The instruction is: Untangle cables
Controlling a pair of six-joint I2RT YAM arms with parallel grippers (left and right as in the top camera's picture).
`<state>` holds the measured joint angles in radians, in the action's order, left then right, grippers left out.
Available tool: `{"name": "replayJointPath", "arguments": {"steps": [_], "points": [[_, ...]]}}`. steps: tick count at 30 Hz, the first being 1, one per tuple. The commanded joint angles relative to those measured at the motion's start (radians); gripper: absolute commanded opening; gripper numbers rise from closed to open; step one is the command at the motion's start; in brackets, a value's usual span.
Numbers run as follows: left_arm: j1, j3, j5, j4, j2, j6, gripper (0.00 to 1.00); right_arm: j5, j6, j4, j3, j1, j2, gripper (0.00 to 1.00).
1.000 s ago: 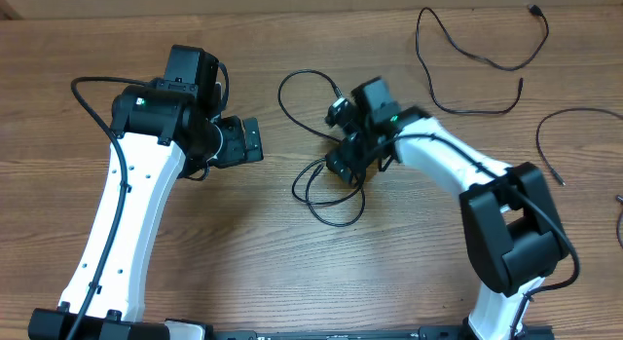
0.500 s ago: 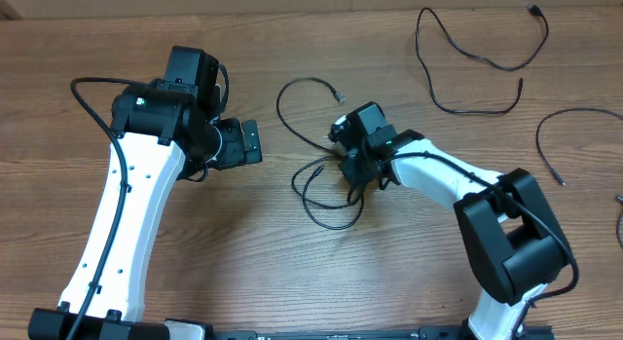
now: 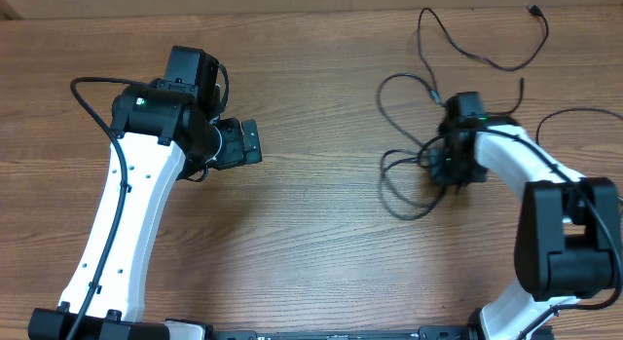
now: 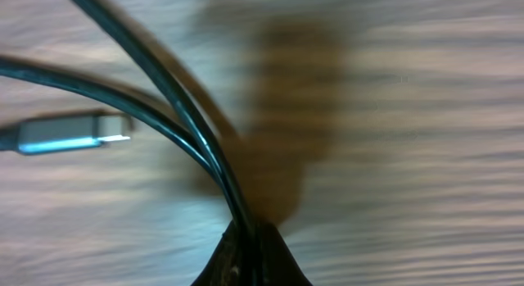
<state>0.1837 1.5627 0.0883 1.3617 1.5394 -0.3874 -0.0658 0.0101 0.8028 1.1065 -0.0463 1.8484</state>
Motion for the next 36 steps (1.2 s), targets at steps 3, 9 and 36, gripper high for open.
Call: {"name": "replayJointPath", "arguments": {"steps": [3, 9, 36], "points": [[0.006, 0.000, -0.014, -0.002, -0.002, -0.009, 0.99, 0.101, -0.248, -0.034, -0.013, 0.063, -0.020, 0.04], [0.006, 0.000, -0.014, -0.002, -0.003, -0.010, 1.00, 0.421, -0.303, 0.053, -0.010, 0.037, -0.024, 0.04], [0.006, 0.000, -0.014, -0.002, -0.003, -0.010, 1.00, 0.101, 0.200, 0.164, -0.069, 0.385, -0.678, 0.04]]}}
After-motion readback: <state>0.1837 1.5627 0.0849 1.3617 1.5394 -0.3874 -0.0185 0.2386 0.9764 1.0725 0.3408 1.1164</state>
